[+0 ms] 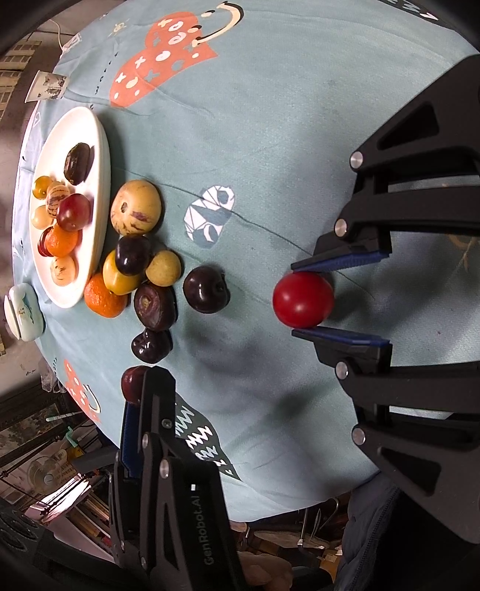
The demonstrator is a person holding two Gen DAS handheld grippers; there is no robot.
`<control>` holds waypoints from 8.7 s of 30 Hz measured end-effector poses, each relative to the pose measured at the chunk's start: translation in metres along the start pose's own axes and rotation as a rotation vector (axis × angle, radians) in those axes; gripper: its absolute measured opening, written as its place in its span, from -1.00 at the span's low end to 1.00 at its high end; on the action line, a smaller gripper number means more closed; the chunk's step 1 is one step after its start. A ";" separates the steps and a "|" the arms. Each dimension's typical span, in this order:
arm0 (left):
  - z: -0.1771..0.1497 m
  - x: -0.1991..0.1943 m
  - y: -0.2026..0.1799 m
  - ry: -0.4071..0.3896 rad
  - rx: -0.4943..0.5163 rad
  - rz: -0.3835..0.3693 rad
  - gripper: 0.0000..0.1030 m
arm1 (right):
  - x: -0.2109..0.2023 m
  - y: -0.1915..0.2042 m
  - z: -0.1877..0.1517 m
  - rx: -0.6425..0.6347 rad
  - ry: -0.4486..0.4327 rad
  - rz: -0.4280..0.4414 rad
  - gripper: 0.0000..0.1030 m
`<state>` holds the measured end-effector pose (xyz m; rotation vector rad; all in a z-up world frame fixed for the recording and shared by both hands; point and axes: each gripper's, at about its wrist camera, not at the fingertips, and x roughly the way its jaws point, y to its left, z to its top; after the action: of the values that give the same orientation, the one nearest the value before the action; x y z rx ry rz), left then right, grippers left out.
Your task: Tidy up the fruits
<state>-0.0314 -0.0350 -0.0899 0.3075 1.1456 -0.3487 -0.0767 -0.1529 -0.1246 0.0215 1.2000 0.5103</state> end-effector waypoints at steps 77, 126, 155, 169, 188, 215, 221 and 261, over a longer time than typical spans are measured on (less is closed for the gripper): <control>-0.003 0.059 0.057 0.034 -0.056 -0.075 0.30 | 0.003 -0.016 0.042 0.026 -0.055 -0.060 -0.38; 0.008 -0.015 0.022 -0.034 -0.047 -0.057 -0.36 | -0.010 0.004 0.019 0.015 -0.038 0.026 -0.38; -0.017 0.000 0.047 0.005 -0.139 -0.064 -0.36 | -0.004 0.003 0.017 0.020 -0.024 0.045 -0.38; -0.014 0.004 0.045 0.020 -0.126 -0.064 -0.36 | 0.000 0.002 0.016 0.025 -0.016 0.055 -0.38; 0.139 0.031 0.061 -0.114 -0.173 -0.058 -0.35 | -0.038 -0.066 0.156 0.034 -0.285 -0.131 -0.38; 0.076 0.007 0.083 -0.164 -0.221 -0.062 0.48 | -0.034 -0.077 0.136 0.056 -0.276 -0.111 0.33; 0.008 0.012 0.077 -0.059 -0.208 -0.086 0.49 | -0.016 -0.041 0.074 0.016 -0.166 -0.076 0.12; 0.018 0.056 0.026 -0.002 -0.038 -0.161 -0.24 | -0.011 -0.042 0.039 0.100 -0.079 -0.059 -0.45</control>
<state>0.0152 -0.0253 -0.1332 0.1819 1.1772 -0.4677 -0.0296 -0.1849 -0.1120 0.0907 1.1442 0.3940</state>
